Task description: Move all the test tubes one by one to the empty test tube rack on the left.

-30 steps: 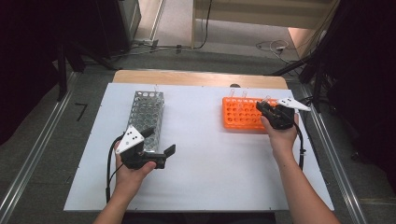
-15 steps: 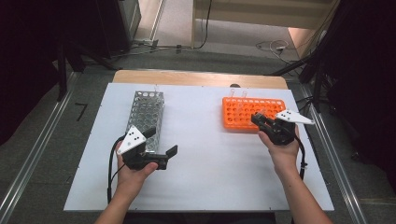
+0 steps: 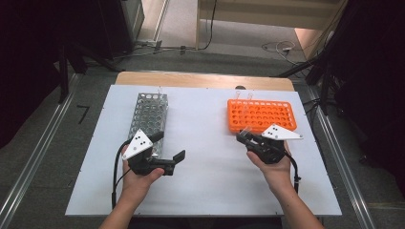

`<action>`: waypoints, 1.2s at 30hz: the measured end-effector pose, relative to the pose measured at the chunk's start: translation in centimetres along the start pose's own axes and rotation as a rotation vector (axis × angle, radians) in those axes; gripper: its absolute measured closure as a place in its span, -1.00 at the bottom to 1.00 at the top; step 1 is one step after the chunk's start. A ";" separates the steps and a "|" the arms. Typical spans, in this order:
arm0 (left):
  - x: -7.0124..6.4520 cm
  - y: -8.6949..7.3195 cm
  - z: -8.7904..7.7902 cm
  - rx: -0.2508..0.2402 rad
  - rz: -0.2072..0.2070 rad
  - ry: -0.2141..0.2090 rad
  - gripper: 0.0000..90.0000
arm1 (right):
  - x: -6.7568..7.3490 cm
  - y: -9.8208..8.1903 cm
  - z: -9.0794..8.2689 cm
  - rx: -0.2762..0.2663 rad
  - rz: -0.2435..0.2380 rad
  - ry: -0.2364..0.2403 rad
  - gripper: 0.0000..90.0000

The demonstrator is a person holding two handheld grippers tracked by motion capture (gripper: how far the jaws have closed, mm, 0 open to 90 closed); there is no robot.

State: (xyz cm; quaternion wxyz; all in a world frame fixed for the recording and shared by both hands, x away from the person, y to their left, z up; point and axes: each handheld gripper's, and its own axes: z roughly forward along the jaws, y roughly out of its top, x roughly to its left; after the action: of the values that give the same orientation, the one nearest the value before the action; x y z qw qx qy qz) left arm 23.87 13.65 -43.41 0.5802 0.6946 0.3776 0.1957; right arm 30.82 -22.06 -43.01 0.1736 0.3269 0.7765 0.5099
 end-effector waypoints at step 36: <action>-4.3 0.2 2.9 0.034 0.047 -0.192 -0.02 | 9.2 -0.4 3.9 0.098 -0.157 0.250 0.65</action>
State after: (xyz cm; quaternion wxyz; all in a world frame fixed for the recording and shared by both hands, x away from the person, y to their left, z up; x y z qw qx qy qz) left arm 23.30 8.50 -43.23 0.5970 0.7286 0.3072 0.1353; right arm 26.35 -13.22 -44.45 0.0986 0.2074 0.8391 0.4931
